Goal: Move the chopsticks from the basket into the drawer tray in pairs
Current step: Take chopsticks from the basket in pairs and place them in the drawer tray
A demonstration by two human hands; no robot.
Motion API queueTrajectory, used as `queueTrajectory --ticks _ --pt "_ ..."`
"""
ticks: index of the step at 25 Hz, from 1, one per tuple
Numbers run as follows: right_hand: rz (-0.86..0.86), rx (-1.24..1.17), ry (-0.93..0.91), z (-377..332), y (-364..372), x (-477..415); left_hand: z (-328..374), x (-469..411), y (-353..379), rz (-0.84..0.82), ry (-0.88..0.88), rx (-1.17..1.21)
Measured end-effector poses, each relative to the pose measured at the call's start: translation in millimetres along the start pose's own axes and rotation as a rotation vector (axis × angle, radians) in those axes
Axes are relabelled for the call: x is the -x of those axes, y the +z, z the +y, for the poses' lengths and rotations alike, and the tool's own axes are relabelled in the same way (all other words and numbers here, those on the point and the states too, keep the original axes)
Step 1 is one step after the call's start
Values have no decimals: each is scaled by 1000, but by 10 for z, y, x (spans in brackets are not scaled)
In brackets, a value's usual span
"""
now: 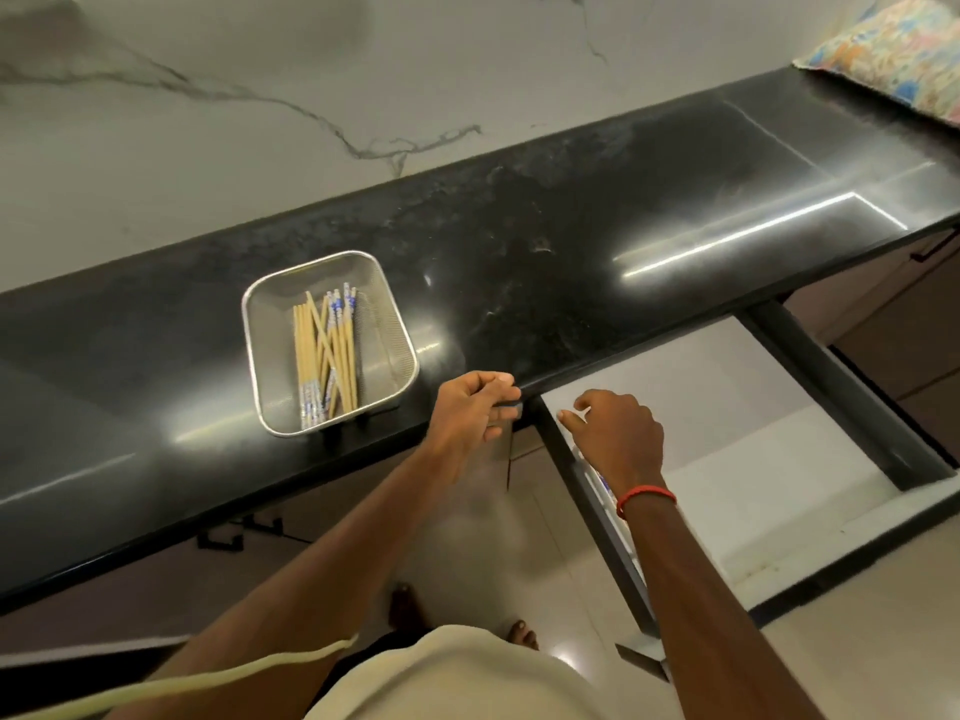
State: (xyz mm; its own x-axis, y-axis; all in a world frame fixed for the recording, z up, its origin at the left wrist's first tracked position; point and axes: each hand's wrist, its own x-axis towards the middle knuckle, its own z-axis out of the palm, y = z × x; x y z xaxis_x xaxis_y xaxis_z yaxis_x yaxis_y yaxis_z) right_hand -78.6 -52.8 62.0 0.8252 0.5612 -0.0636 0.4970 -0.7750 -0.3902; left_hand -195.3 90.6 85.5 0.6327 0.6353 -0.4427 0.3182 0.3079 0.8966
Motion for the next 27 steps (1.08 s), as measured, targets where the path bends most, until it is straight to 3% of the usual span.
queueTrajectory --ticks 6,15,20,27 --pt "52 -54 -180 -770 -219 -204 447 -81 -454 83 178 -25" --pt "-31 -81 -387 -1955 -11 -382 571 -270 -1395 259 188 172" --pt "-207 -85 -346 -2486 458 -538 485 -395 -1872 365 126 346" --pt "-352 -106 -247 -2706 1084 -704 445 -543 -2317 303 68 419"
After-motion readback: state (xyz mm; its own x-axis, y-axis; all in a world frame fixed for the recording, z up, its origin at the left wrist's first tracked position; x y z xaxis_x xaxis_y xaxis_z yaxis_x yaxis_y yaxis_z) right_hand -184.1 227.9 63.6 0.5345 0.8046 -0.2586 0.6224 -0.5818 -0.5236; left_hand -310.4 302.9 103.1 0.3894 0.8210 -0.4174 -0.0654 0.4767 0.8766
